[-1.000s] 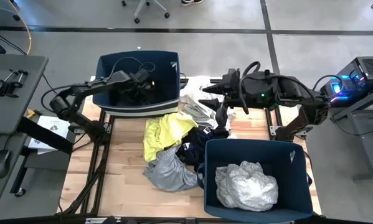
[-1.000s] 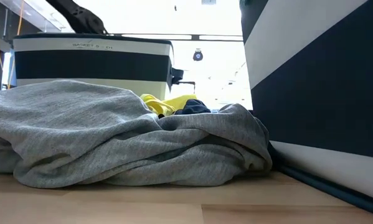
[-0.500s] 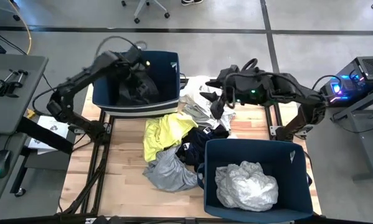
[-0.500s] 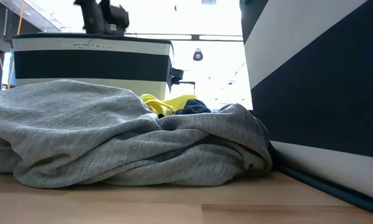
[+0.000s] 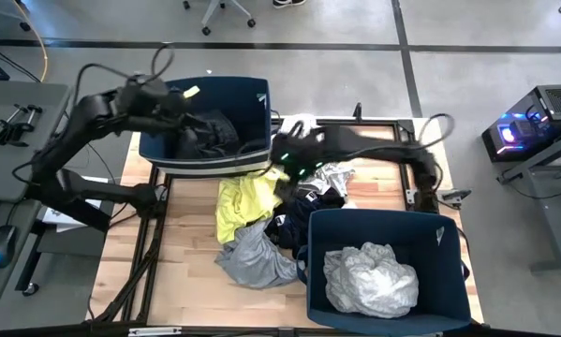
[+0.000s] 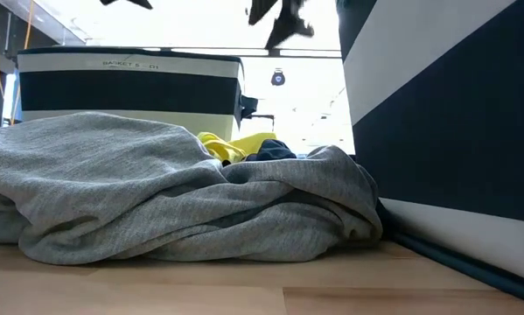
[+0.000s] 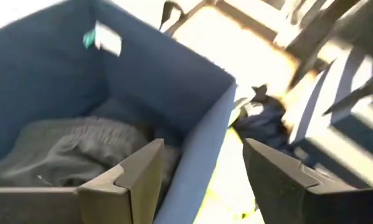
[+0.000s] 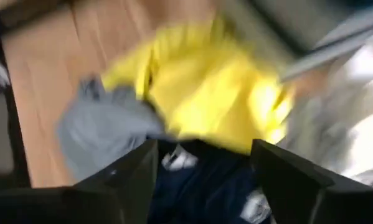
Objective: Sort clothes
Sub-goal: Put the blue boxer shorts into the top blue laundry bin
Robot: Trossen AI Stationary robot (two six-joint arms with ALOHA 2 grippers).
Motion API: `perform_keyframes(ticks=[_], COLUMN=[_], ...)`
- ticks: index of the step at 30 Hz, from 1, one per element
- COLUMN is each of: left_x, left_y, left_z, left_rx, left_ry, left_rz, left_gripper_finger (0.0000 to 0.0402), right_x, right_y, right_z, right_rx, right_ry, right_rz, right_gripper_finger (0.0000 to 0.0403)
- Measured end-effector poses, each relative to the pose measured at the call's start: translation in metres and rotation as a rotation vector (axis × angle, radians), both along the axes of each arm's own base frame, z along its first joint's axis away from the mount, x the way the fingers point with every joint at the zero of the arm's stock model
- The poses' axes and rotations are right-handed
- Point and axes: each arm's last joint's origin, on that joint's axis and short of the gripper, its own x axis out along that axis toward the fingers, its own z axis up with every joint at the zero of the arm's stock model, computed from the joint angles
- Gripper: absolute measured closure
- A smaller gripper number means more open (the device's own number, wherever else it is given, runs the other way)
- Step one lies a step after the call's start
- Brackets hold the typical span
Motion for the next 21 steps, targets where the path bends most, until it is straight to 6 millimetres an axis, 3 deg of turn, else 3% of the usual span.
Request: perform_keyframes(ticks=[10,16,21], left_x=[-0.023,-0.023,-0.021], left_y=[-0.032,-0.039,-0.042], left_z=[0.015,0.016,0.016], left_rx=[0.016,0.037,0.063], left_ry=[-0.143,-0.141,-0.128], left_rz=[-0.074,-0.144,-0.191], left_gripper_finger=[0.0202,0.0202,0.0202], right_x=[0.044,0.043,0.05], right_y=[0.003,0.003,0.003], right_z=[-0.125,-0.179,-0.215], right_rx=[0.077,0.044,0.022], right_ry=[0.463,0.742,0.804], right_rz=[-0.119,-0.163,-0.115], right_gripper_finger=[0.0141,0.0161,0.0212])
